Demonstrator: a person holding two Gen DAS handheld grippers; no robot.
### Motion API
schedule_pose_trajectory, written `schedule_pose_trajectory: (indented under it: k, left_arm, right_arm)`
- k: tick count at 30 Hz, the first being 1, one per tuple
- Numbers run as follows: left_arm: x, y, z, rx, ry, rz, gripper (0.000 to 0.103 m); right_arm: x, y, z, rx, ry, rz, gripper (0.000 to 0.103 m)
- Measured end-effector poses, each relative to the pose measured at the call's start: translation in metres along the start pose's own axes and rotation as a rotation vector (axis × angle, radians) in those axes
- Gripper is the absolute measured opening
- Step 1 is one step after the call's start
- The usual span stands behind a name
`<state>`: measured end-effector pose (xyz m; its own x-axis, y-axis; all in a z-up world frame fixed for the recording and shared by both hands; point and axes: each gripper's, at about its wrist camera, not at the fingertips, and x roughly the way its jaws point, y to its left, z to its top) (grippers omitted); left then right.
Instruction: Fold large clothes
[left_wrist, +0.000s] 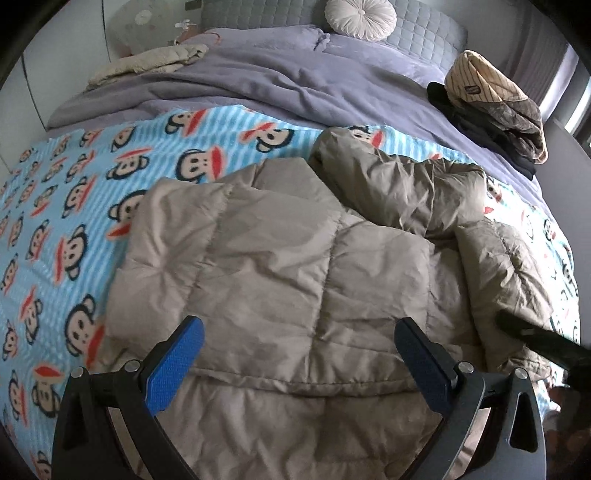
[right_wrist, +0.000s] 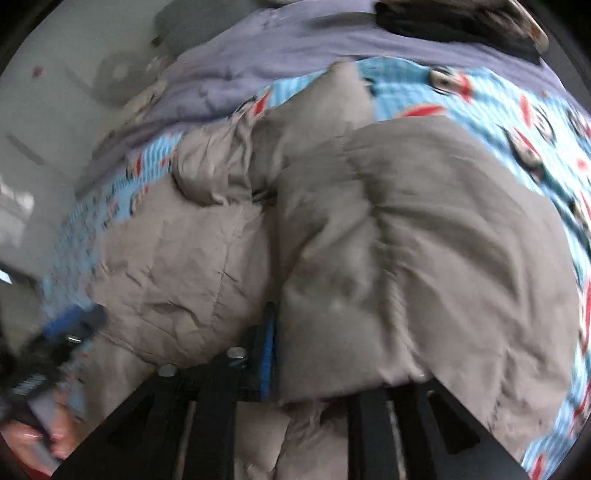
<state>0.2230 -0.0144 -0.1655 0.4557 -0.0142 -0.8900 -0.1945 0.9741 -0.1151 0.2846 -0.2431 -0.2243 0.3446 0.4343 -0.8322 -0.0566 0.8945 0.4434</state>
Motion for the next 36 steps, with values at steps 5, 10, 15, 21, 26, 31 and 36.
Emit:
schedule_pose_trajectory:
  k: [5,10,15,21,26,31,36]
  left_arm:
    - [0.005,0.007,0.002,-0.021,0.012,-0.032,0.103]
    - [-0.004,0.032,0.008,-0.096,0.021,-0.151,0.103]
    - [-0.017,0.047,0.018,-0.105,-0.007,-0.245,0.103]
    - [-0.017,0.055,0.019,-0.149,0.023,-0.323,0.103]
    - [-0.003,0.046,0.015,-0.146,0.072,-0.404,0.103]
    - [0.03,0.032,0.01,-0.148,0.156,-0.439,0.103]
    - [0.047,0.022,0.007,-0.119,0.189,-0.426,0.103]
  right_arm:
    - [-0.043,-0.067,-0.009,0.346,-0.128,0.14,0.079]
    - [-0.049,-0.074,0.014,0.351,-0.174,0.151,0.02]
    - [-0.023,0.019,0.027,0.023,-0.106,0.134,0.02]
    - [-0.001,0.075,-0.005,-0.258,-0.023,0.015,0.087]
    - [-0.016,0.011,-0.013,-0.007,0.029,0.147,0.087]
    - [-0.032,-0.059,-0.022,0.268,0.065,0.287,0.087]
    - [-0.045,-0.139,-0.046,0.618,0.041,0.501,0.096]
